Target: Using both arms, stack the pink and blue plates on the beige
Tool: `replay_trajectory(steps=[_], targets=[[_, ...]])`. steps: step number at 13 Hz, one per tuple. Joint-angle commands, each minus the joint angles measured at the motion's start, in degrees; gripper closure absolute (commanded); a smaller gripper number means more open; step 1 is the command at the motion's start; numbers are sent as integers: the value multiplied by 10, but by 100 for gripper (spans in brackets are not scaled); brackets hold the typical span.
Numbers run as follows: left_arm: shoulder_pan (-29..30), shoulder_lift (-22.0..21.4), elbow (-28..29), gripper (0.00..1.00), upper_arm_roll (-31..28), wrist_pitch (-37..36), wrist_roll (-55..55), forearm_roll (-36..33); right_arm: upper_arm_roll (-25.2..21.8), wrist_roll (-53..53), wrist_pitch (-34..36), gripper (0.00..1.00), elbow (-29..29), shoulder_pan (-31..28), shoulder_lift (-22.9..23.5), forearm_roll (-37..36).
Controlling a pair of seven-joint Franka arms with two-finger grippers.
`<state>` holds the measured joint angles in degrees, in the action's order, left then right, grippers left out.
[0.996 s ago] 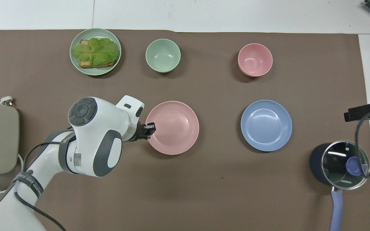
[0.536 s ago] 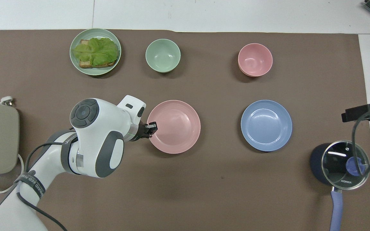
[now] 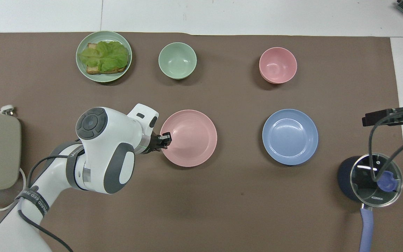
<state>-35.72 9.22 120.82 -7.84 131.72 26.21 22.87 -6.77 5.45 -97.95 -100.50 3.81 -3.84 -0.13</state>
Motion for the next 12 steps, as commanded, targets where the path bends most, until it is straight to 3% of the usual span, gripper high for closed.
replay_trajectory(steps=[1,4,7,10,12], targets=[[-6,-1,-15,0,-10,1,-7,10,2,4,-9,0,-16,-8,-11,1],[33,-7,-61,0,-16,-35,-9,-38,2,3,-13,0,-25,-11,-8,1],[88,-7,-147,0,-16,-147,-26,-90,3,2,-89,0,-79,-8,14,2],[156,-8,-236,0,-16,-265,-114,-118,3,4,-129,0,-86,-7,62,3],[198,-8,-259,0,-16,-305,-161,-151,3,5,-162,0,-99,-7,84,23]])
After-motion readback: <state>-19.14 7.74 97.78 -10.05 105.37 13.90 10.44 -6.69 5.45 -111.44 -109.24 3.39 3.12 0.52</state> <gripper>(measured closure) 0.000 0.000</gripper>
